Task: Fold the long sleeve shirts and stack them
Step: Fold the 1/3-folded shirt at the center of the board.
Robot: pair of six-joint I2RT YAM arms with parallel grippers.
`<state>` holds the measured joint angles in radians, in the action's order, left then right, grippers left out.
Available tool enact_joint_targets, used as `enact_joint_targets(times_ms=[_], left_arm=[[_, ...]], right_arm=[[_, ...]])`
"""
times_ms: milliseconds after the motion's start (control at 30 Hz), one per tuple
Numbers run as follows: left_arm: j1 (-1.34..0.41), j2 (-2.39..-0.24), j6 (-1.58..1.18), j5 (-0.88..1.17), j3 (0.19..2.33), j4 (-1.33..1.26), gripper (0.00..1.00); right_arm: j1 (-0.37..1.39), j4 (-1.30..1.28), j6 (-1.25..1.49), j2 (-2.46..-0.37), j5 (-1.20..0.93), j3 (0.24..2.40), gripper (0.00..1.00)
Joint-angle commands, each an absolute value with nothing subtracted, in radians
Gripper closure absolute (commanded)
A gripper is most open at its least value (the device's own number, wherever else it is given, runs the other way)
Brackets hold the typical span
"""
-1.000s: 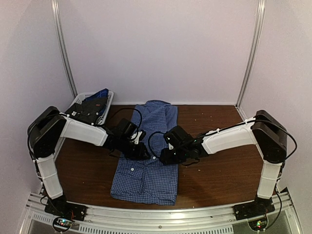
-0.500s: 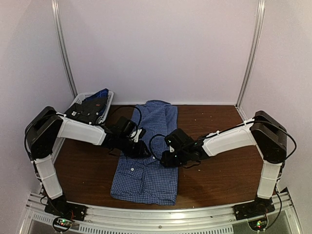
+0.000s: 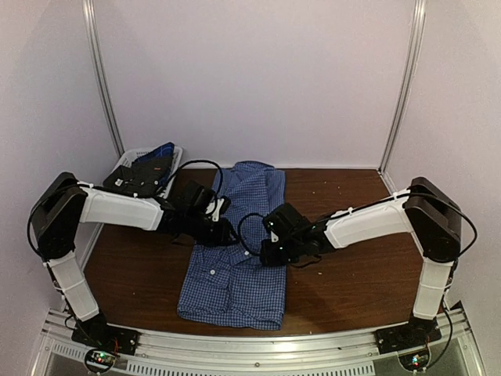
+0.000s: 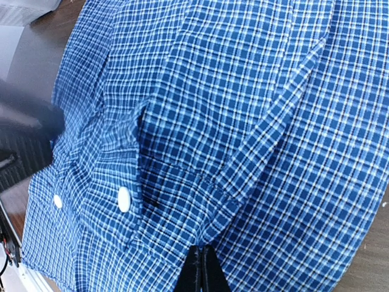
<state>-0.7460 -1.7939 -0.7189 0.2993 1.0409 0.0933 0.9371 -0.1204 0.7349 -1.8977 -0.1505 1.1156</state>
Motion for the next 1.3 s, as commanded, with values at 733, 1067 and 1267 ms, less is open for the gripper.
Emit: enact_joint_targets(times_ms=[733, 1067, 1267], left_arm=[[-0.733, -1.68, -0.661, 0.193, 1.047, 0.143, 0.71], [-0.709, -1.741, -0.652, 0.22, 1.131, 0.139, 0.71], [-0.687, -1.888, -0.609, 0.193, 1.339, 0.165, 0.71]], right_arm=[[1.057, -0.314, 0.765, -1.671, -0.173, 0.98, 1.0], [1.043, -0.349, 0.732, -1.647, -0.068, 1.035, 0.74], [0.894, -0.241, 0.7, -1.57, -0.07, 0.997, 0.51]])
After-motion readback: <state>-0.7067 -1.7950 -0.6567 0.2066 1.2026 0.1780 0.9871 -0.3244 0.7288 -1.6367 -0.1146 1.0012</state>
